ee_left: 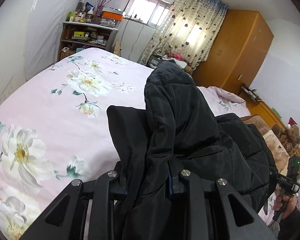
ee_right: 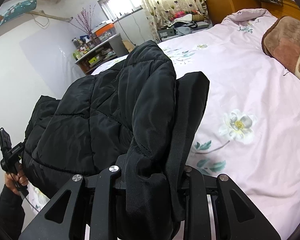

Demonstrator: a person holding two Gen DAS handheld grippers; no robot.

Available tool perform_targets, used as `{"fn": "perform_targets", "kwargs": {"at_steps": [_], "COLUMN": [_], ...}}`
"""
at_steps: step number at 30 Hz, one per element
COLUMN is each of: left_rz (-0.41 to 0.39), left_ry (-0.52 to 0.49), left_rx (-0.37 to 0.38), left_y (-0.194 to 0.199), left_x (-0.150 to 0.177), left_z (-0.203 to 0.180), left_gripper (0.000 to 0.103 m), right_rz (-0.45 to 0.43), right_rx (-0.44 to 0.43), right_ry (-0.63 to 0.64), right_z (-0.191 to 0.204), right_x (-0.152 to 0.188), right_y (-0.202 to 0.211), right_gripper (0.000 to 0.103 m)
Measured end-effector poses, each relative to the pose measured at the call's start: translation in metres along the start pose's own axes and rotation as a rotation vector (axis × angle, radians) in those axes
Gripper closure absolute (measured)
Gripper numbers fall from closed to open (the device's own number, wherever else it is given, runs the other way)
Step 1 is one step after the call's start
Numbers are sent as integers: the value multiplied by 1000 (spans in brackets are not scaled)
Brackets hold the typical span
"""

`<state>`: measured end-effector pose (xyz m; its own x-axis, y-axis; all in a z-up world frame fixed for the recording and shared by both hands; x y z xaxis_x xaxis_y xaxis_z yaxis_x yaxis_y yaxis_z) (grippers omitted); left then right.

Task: Fold large clothes

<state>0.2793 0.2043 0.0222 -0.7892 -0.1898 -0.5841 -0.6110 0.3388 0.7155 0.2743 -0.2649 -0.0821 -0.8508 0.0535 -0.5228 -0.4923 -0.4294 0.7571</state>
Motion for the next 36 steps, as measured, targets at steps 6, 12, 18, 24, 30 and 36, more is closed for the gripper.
{"fn": "perform_targets", "kwargs": {"at_steps": [6,12,18,24,30,36], "left_rz": [5,68,178,211,178,67], "left_ry": [15,21,144,134,82,15], "left_rx": [58,52,4,-42,-141,-158], "left_y": [-1,-32,-85,-82,-40,-25], "left_x": [40,86,129,130,117,69], "left_z": [-3,3,46,47,36,12], "left_gripper": [76,75,72,59,57,57], "right_rz": [4,56,143,173,129,1], "right_rx": [3,31,28,29,165,318], "right_ry": [-25,-82,-185,-243,-185,-87], "right_z": [-16,-45,-87,-96,-81,-69], "right_x": [32,66,93,97,81,41], "right_y": [14,-6,-59,-60,-17,13], "right_gripper": [77,76,70,50,45,45]}}
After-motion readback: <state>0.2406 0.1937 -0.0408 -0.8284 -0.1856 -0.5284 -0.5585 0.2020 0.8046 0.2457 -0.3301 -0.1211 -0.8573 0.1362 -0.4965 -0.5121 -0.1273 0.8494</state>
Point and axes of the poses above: each gripper's, at about its wrist camera, not at the fingertips, and y roughly against the way its jaws point, z to its left, x to its underside, the point moved 9 cm from there along -y, roughly the way its jaws point, and after that the axes turned 13 degrees about z, right-handed, at the moved point
